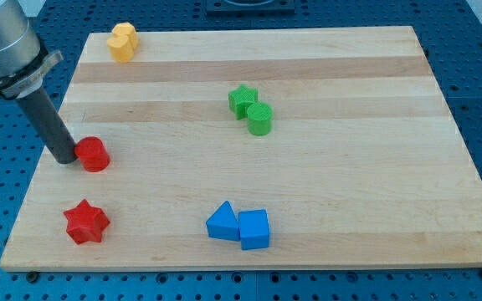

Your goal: Put red blocks together

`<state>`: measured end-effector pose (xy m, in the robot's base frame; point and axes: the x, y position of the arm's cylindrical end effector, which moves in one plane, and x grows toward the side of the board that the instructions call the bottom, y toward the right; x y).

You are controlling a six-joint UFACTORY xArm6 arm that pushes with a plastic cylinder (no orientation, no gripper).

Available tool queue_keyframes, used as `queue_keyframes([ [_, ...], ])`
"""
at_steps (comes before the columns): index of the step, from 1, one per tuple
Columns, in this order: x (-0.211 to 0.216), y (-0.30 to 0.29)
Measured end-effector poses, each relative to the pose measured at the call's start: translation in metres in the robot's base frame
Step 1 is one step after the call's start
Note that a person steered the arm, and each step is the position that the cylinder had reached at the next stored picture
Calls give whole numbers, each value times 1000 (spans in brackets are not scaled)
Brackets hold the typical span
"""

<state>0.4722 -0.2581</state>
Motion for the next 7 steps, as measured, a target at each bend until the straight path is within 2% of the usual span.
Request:
queue_keyframes([
  [3, 11, 29],
  [5, 78, 25],
  [7, 93, -23],
])
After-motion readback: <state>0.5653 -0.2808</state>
